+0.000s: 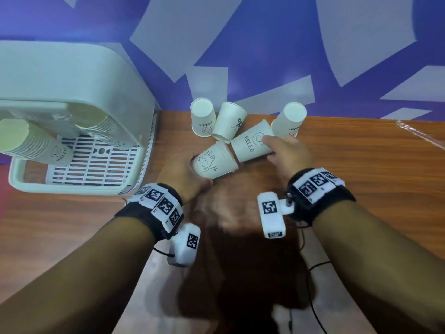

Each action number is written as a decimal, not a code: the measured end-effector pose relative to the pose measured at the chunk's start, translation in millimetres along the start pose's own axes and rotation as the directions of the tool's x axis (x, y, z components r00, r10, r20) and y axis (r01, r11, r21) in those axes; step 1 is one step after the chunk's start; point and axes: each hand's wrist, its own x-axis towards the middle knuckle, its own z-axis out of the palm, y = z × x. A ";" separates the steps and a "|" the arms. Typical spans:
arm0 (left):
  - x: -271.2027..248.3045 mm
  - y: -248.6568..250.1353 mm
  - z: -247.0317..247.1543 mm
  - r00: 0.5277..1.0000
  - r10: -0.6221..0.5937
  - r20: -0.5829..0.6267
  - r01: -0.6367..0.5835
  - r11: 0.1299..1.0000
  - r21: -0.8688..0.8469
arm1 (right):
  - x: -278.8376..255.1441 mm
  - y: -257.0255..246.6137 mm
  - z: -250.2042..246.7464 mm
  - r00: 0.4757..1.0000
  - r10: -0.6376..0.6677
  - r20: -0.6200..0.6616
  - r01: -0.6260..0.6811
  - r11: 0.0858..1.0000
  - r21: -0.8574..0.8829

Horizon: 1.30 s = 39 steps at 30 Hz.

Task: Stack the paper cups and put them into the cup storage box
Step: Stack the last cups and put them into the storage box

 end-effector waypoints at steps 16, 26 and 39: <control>3.1 7.7 5.8 0.996 0.080 -0.030 -0.082 0.995 -0.056 | 36.9 -34.3 -28.3 0.978 -0.122 -0.167 0.039 0.902 -0.429; -16.3 -7.7 -10.5 0.996 0.003 -0.095 -0.031 0.955 -0.294 | 16.5 -30.6 -6.9 0.988 -0.141 -0.066 0.137 0.988 -0.075; -18.8 -13.1 -27.3 0.990 0.138 -0.035 -0.142 0.975 -0.169 | -60.3 -42.7 10.9 0.844 -0.239 0.480 0.447 0.808 -0.383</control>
